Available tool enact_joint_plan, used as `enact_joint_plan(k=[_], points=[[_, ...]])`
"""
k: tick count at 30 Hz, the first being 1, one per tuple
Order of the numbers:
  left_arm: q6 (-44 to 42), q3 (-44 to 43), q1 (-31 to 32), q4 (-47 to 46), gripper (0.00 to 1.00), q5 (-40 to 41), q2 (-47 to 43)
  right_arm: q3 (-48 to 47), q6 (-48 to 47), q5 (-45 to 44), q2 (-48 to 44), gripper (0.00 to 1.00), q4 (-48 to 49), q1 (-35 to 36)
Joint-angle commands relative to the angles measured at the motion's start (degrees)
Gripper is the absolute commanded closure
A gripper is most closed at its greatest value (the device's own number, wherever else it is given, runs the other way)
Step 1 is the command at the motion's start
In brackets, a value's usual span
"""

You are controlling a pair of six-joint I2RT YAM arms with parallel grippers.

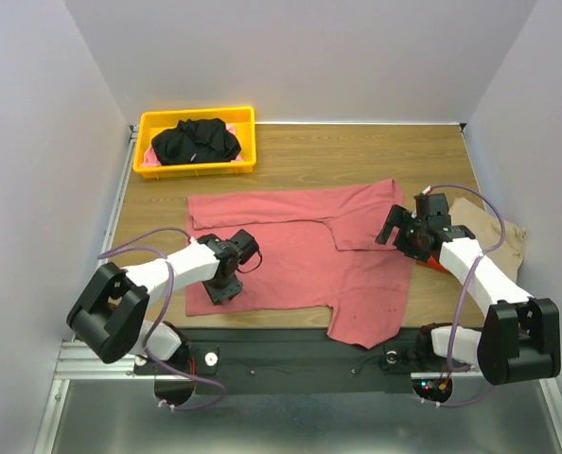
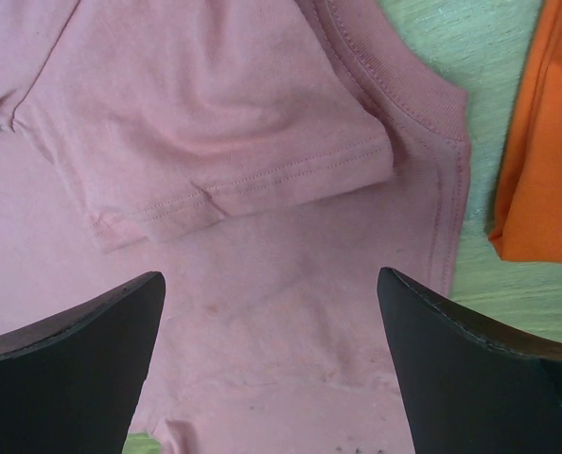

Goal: Fold and stack the t-shirts
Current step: Fold the tshirt

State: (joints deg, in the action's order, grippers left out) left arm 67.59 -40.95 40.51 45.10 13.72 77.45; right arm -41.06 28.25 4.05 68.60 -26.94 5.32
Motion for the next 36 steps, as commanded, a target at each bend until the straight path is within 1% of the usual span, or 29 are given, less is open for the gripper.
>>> enact_joint_plan(k=[1,3,4,6,7,9,12,16,18,21,22,24,25,27,28,33,36], points=[[0.53,-3.34,0.27,3.76,0.64,2.89,2.96,0.54,-0.57,-2.21,-0.92,0.00,0.84,0.48],[0.00,-4.22,0.27,3.77,0.67,3.60,5.69,0.63,-0.48,-2.30,-0.92,0.00,0.75,0.48],[-0.09,-4.66,0.36,3.85,0.71,3.86,6.56,0.72,-0.48,-2.38,-0.92,0.00,0.75,0.48],[-1.40,-5.72,0.44,3.42,0.74,4.30,8.76,0.80,-0.39,-2.21,-1.10,0.00,0.66,0.48],[-2.28,-5.63,0.36,1.33,0.79,3.87,9.21,0.80,-0.48,-2.21,-1.53,0.00,0.66,0.39],[-3.86,-3.80,0.27,-2.99,0.85,1.68,10.87,0.89,-0.30,-2.30,-2.06,0.00,0.48,0.48],[-4.92,-1.86,0.18,-5.90,1.00,-0.97,14.12,0.46,-0.48,-2.12,-2.77,0.00,-0.48,0.48],[-5.80,-2.29,0.18,-5.73,1.00,0.43,14.49,-0.34,-1.79,1.03,-3.47,0.00,-4.07,1.00],[-6.07,-2.82,0.18,-5.38,1.00,2.19,13.34,-0.60,-1.97,0.26,-5.14,0.00,-5.75,2.75],[-6.42,-4.14,0.01,-4.50,1.00,5.17,12.29,-0.86,-0.66,-1.50,-6.81,0.00,-8.91,11.09],[-6.16,-4.66,-0.34,-4.32,1.00,6.14,12.20,-0.87,0.39,-2.55,-6.81,0.00,-10.31,17.03],[-5.90,-5.10,-0.96,-4.23,1.00,8.77,11.85,-0.52,1.98,-3.52,-6.03,0.00,-11.20,23.21],[-5.81,-5.11,-1.31,-4.58,1.00,9.74,11.59,-0.25,2.85,-3.70,-5.67,0.00,-11.47,28.46],[-5.89,-4.76,-2.89,-5.89,1.00,11.77,10.62,0.89,5.75,-3.70,-4.71,0.00,-11.82,32.02],[-5.81,-4.23,-3.59,-7.73,1.00,12.21,10.27,1.24,7.76,-5.53,-3.66,0.00,-11.73,33.77],[-8.96,-3.52,-7.89,-13.54,1.00,12.65,8.33,-0.33,9.63,-12.13,0.92,0.00,-11.47,34.76],[-12.64,-4.31,-8.61,-14.60,1.00,11.87,7.54,-3.76,10.15,-15.64,1.63,0.00,-11.03,34.76]])
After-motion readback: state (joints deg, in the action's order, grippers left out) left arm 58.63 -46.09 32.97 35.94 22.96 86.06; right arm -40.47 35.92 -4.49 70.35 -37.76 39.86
